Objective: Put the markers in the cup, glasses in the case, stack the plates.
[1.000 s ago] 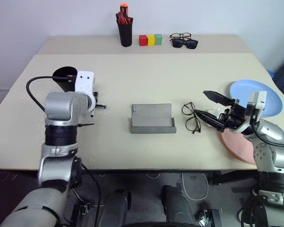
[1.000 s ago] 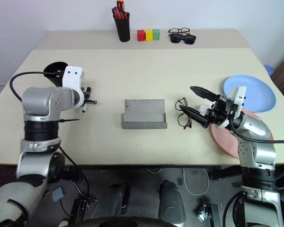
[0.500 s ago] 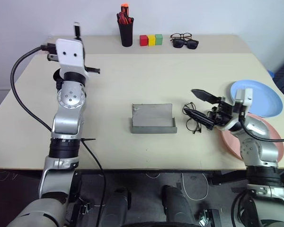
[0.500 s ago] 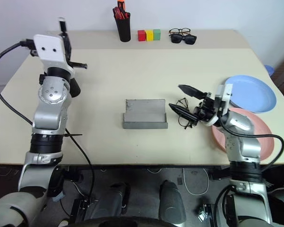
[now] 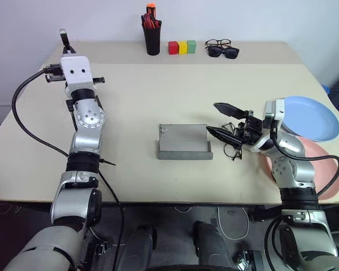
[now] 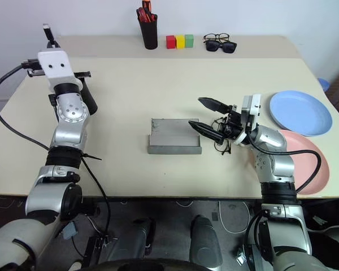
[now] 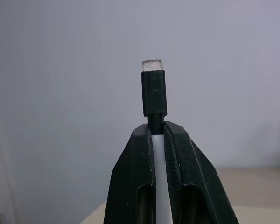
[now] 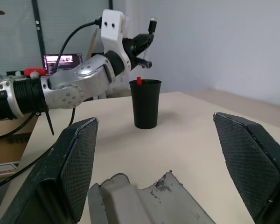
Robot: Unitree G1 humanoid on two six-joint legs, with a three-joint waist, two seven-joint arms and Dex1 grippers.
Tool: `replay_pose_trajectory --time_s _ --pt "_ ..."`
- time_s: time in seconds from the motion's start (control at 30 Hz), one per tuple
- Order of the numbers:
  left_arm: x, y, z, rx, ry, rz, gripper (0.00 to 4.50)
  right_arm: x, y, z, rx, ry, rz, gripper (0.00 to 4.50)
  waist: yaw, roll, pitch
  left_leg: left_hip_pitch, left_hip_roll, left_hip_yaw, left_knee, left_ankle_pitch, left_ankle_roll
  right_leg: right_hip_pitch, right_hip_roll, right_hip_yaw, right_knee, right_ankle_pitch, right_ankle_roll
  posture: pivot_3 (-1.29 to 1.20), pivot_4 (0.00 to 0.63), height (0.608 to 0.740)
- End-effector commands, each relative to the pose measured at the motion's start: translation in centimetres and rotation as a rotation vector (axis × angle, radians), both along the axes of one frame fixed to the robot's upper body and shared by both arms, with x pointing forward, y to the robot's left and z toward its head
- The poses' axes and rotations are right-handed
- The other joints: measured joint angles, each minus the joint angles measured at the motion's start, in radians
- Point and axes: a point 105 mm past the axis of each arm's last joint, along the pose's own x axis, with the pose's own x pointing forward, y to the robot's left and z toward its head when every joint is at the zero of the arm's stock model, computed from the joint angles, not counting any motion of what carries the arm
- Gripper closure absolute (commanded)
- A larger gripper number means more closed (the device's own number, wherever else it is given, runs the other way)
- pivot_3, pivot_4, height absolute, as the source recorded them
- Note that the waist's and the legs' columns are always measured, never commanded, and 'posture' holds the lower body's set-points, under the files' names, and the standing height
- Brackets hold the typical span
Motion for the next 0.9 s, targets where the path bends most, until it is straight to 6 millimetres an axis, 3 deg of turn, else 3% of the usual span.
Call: replay_pose_trajectory --time_s 0.03,0.33,0.8,0.9 --pt "-0.2 0.6 0.7 0.04 -0.033 0.054 4.41 -0.3 -0.2 1.0 0.012 -0.046 -0.005 0.45 -0.004 0.0 0.0 0.0 0.0 0.0 0.0 0.0 0.0 0.0 0.0 0.0 0.0 0.0 0.0 0.0 0.15 0.74" --pt "0.3 1.7 -1.4 0.089 0.013 0.155 4.41 -0.5 -0.5 0.9 0.015 -0.045 -0.029 0.45 -0.001 0.0 0.0 0.0 0.0 0.0 0.0 0.0 0.0 0.0 0.0 0.0 0.001 0.0 0.0 0.0 0.15 0.74" --pt "0.4 1.1 -3.7 0.097 0.037 0.137 4.41 -0.7 -1.2 1.1 0.012 -0.044 -0.062 0.45 -0.001 0.0 0.0 0.0 0.0 0.0 0.0 0.0 0.0 0.0 0.0 0.0 0.001 0.0 0.0 0.0 0.15 0.74" --pt "0.1 1.3 -4.4 0.071 0.043 0.133 3.37 -0.6 -1.3 1.2 0.012 -0.044 -0.068 0.45 -0.002 0.0 0.0 0.0 0.0 0.0 0.0 0.0 0.0 0.0 0.0 0.0 0.001 0.0 0.0 0.0 0.15 0.74"
